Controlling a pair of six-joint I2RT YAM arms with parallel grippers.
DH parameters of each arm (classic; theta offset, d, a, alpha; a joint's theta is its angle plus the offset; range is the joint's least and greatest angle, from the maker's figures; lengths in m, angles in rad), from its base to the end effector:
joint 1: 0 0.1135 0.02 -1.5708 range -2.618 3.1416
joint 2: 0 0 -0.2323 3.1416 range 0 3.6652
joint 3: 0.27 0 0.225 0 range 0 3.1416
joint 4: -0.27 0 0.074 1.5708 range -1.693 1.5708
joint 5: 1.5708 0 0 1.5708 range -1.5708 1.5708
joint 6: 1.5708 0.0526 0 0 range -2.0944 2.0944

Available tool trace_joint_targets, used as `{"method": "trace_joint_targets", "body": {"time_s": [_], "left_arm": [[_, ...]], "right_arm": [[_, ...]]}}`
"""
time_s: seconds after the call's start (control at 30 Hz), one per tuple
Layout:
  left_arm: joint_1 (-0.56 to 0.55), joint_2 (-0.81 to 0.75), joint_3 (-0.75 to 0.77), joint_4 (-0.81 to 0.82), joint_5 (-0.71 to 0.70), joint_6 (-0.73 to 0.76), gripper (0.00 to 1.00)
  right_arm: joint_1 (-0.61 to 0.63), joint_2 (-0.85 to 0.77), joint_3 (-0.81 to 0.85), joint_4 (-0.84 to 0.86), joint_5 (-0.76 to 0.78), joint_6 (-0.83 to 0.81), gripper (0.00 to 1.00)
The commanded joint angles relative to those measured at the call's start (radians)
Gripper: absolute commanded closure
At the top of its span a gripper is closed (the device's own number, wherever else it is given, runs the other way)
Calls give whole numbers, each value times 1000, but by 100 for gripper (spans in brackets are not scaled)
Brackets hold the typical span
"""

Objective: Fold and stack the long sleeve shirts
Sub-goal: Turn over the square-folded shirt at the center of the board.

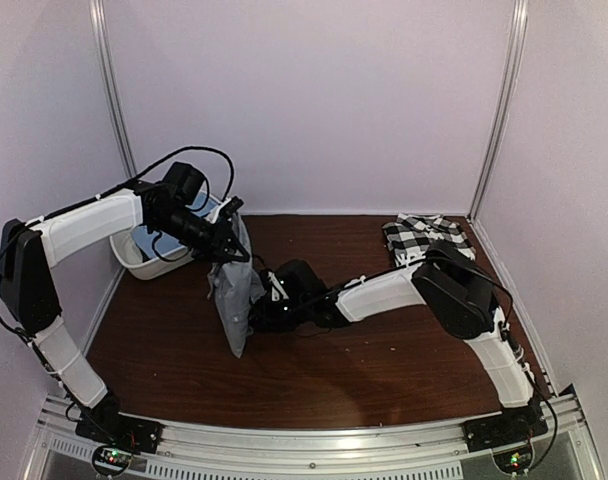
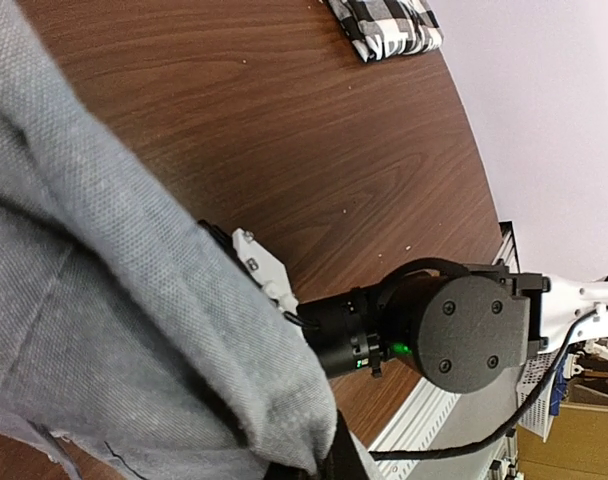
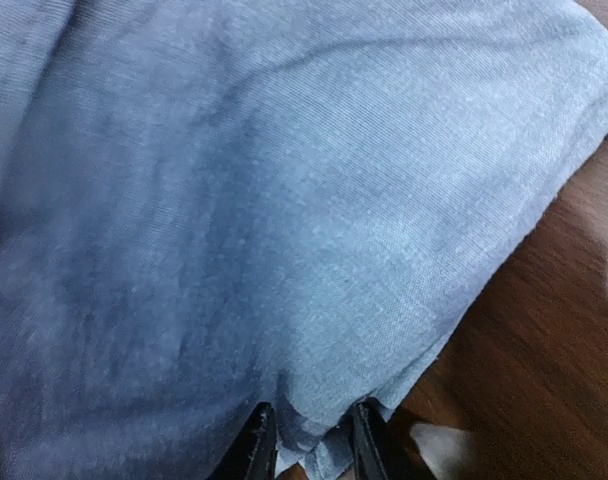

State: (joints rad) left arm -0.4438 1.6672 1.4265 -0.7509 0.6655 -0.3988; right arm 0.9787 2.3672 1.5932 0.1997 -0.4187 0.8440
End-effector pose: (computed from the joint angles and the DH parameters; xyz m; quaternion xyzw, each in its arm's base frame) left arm 0.2845 -0.1712 0.2548 0.1136 0.9035 -0.3960 0.1183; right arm 0.2532 0.4148 0.1010 -0.1569 0.8506 0.4813 0.1421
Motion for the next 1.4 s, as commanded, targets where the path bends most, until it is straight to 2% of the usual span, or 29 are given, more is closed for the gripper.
{"method": "trace_joint_targets", "body": {"time_s": [0.0,0.17,0.3,0.4,0.53,0.73,1.07,1.27,1.37], "left_arm": [[3,-4,-17,71,32,3,100],[2,-2,-24,71,29,9,100],[-6,3,-17,71,26,8,100],[-17,7,-6,71,16,0,100],[-18,1,-3,71,-10,-9,100],[-18,-45,-6,71,-38,-20,100],[-18,-89,-1,71,8,26,100],[-19,-50,95,71,79,54,100],[-43,-17,141,76,102,58,100]], "right_arm": [[-11,-123,-129,152,32,4,70],[-24,-264,-285,306,73,5,66],[-41,-361,-368,343,123,3,64],[-56,-428,-418,305,188,-3,64],[-74,-447,-396,112,243,-30,65],[-77,-334,-338,50,142,2,66],[-75,-85,-87,-6,134,68,67],[-62,37,28,143,66,159,66],[-53,136,145,237,-7,219,65]]}}
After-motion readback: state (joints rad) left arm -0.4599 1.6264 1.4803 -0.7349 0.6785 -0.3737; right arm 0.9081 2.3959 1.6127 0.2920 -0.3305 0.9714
